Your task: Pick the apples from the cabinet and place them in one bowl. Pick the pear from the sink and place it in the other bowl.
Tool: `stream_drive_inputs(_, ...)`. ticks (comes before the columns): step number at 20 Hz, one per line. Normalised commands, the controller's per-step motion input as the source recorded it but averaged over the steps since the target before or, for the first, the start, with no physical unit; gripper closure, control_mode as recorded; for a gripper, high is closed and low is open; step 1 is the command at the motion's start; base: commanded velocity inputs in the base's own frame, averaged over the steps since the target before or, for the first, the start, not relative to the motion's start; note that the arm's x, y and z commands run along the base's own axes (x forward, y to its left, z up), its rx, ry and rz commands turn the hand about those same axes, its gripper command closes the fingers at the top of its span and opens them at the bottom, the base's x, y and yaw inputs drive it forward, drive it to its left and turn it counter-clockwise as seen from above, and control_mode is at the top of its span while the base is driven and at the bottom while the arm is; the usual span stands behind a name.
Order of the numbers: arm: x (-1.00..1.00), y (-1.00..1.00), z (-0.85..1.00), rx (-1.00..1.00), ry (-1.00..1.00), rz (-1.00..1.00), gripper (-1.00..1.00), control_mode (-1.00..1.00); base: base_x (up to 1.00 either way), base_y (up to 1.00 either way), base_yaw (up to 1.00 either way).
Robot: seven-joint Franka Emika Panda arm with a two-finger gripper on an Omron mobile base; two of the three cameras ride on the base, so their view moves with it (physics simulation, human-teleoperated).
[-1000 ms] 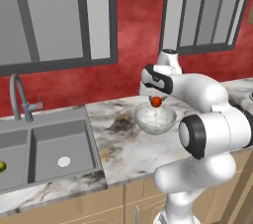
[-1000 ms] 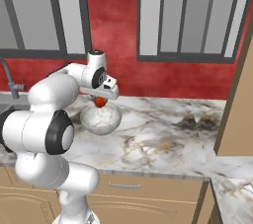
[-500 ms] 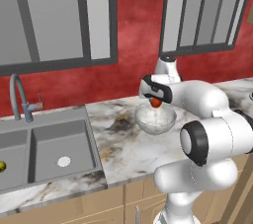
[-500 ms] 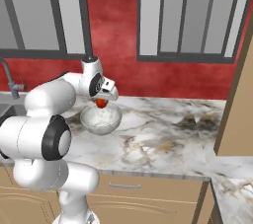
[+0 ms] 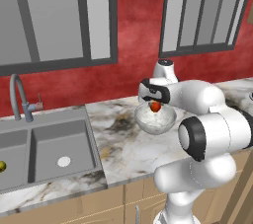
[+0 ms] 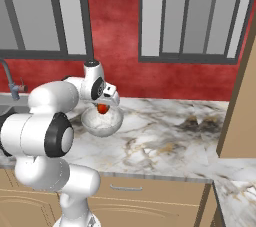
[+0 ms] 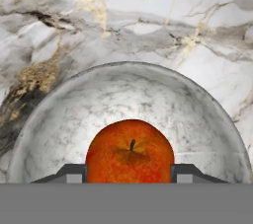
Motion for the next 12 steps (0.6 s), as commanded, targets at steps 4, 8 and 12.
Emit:
stream_drive_inputs(4, 0.09, 0.00, -0.32, 0.00, 0.02, 0.00, 1.00, -1.00, 0.00, 0.00, 0.00)
stream_drive_inputs(8, 0.05, 0.00, -0.30, 0.00, 0.00, 0.00, 1.00, -1.00, 0.00, 0.00, 0.00)
stream_drive_inputs(12, 0.00, 0.00, -0.26, 0.00, 0.00, 0.00, 1.00, -1.00, 0.00, 0.00, 0.00)
